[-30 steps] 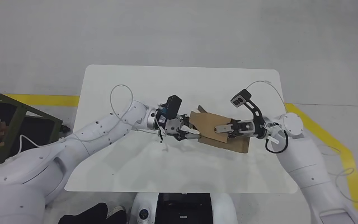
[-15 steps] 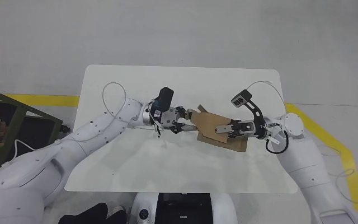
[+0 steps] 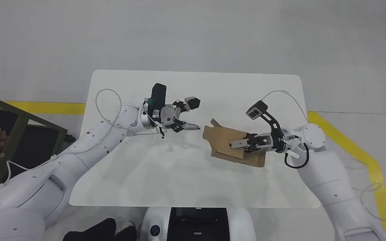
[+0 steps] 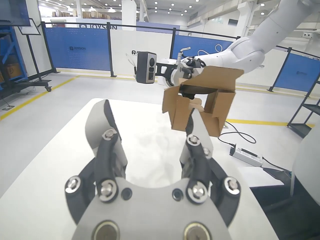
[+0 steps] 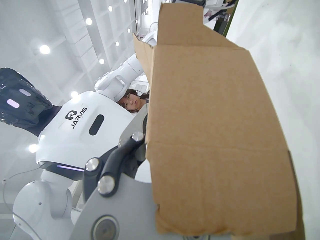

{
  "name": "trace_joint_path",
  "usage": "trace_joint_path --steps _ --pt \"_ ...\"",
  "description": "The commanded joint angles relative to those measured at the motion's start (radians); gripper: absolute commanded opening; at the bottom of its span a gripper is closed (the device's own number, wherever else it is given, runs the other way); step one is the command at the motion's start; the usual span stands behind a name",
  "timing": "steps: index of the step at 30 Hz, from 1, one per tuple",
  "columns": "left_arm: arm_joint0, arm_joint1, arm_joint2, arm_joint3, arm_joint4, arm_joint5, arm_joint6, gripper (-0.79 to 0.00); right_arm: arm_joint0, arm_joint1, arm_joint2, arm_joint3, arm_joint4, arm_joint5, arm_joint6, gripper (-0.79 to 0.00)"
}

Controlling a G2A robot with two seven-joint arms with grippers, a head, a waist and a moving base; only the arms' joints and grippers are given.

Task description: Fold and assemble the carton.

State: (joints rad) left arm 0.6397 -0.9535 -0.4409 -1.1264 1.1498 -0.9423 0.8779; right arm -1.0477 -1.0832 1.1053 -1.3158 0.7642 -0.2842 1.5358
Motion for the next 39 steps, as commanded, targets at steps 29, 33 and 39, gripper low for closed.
trace_joint_path --steps 29,33,39 --pt "-0.003 -0.116 -0.028 0.106 -0.088 -0.070 -0.225 0.000 0.048 -0.007 -0.111 -0.013 -0.026 0.000 0.000 -0.785" --pt "0.000 -0.114 -0.022 0.103 -0.050 -0.070 -0.193 0.000 0.052 -0.008 -0.111 -0.003 -0.020 0.000 0.000 -0.785" --pt "0.011 -0.102 -0.032 0.096 0.008 -0.070 -0.144 0.000 0.057 -0.011 -0.111 0.008 -0.021 -0.001 -0.001 -0.785"
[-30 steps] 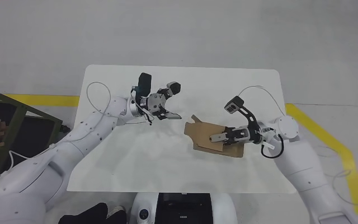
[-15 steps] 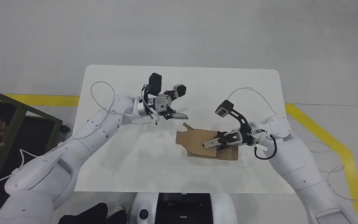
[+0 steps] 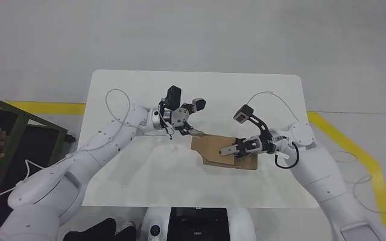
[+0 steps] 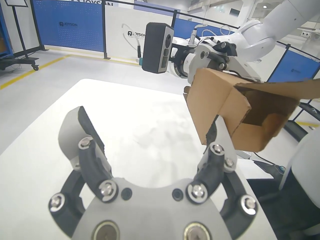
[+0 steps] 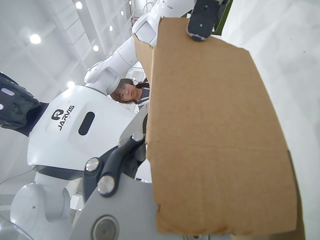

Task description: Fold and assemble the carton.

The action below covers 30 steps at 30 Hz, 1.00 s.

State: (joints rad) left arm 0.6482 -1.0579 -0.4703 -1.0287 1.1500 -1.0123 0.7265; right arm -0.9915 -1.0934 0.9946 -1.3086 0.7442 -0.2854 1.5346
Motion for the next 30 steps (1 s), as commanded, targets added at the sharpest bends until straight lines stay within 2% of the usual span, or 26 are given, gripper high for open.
trace_joint_path --steps 1,16,30 --pt "0.005 0.004 -0.005 -0.005 0.016 0.000 0.013 0.000 0.001 -0.001 0.000 0.002 -0.002 0.000 0.000 -0.785" --pt "0.028 0.021 -0.022 -0.068 0.083 0.000 0.044 0.000 0.005 -0.006 -0.002 0.017 -0.011 -0.004 -0.008 -0.785" --pt "0.015 0.011 -0.019 -0.085 0.074 0.000 0.004 0.000 0.000 -0.011 -0.003 0.017 -0.012 -0.008 -0.009 -0.785"
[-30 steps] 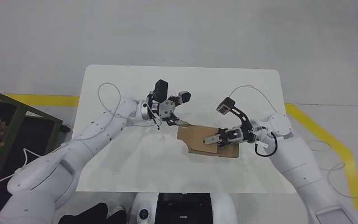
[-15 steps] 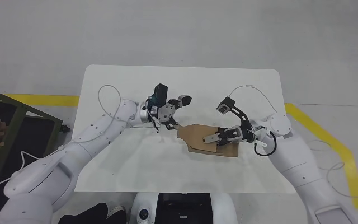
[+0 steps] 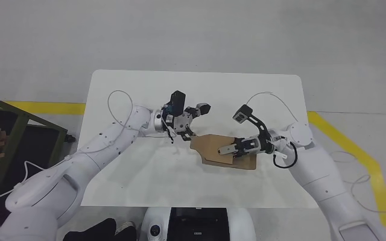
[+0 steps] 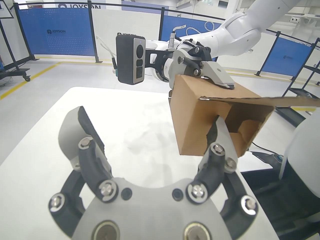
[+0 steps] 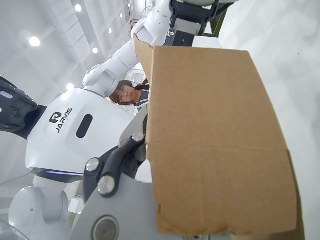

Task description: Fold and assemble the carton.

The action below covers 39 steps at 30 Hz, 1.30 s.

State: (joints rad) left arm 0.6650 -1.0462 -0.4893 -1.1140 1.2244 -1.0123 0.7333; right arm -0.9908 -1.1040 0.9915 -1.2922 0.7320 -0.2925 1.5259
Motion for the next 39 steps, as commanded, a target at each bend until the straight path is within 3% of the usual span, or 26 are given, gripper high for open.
trace_joint_path --steps 1,22,39 --pt "-0.003 -0.001 -0.001 0.000 0.000 0.000 -0.006 0.000 -0.001 -0.001 -0.001 0.001 0.000 0.000 -0.001 -0.785" --pt "-0.003 -0.005 -0.009 -0.008 -0.016 0.000 -0.011 0.000 0.001 -0.007 0.001 0.014 0.005 -0.002 -0.001 -0.785" --pt "0.051 0.065 -0.070 0.001 -0.099 0.000 0.074 0.000 -0.039 0.017 0.104 0.053 -0.065 -0.048 -0.104 -0.785"
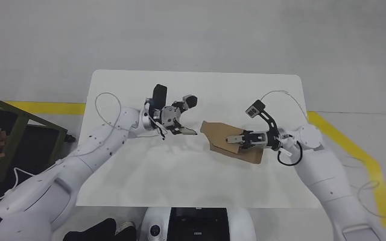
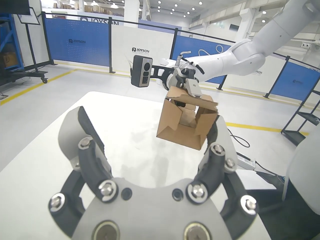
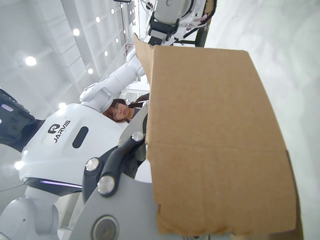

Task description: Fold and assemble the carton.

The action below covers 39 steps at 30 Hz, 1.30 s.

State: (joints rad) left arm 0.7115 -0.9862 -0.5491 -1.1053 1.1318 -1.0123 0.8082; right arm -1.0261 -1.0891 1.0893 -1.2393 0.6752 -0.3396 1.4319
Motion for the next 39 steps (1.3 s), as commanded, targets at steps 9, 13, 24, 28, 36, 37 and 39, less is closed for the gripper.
trace_joint_path --steps 9,13,24,28,36,37,39 --pt "0.029 0.038 -0.070 -0.094 -0.026 0.000 -0.059 0.000 -0.031 0.013 0.023 -0.045 -0.144 0.029 -0.116 -0.785" --pt "0.028 0.039 -0.096 -0.120 -0.032 0.046 -0.171 0.000 -0.039 0.014 0.017 -0.077 -0.160 0.043 -0.123 -0.785" --pt "0.037 0.016 -0.113 -0.153 -0.148 0.101 -0.443 0.000 -0.053 0.019 0.023 -0.134 -0.143 0.053 -0.103 -0.785" --pt "0.042 0.008 -0.122 -0.146 -0.166 0.093 -0.463 0.000 -0.055 0.019 0.026 -0.140 -0.104 0.053 -0.078 -0.785" --pt "0.055 -0.004 -0.144 -0.138 -0.173 0.059 -0.475 0.000 -0.057 0.019 0.028 -0.165 -0.070 0.049 -0.046 -0.785" --pt "0.056 -0.005 -0.145 -0.137 -0.173 0.054 -0.476 0.000 -0.057 0.019 0.028 -0.167 -0.068 0.049 -0.045 -0.785" --pt "0.060 -0.009 -0.149 -0.135 -0.173 0.045 -0.475 0.000 -0.057 0.019 0.027 -0.173 -0.062 0.048 -0.042 -0.785"
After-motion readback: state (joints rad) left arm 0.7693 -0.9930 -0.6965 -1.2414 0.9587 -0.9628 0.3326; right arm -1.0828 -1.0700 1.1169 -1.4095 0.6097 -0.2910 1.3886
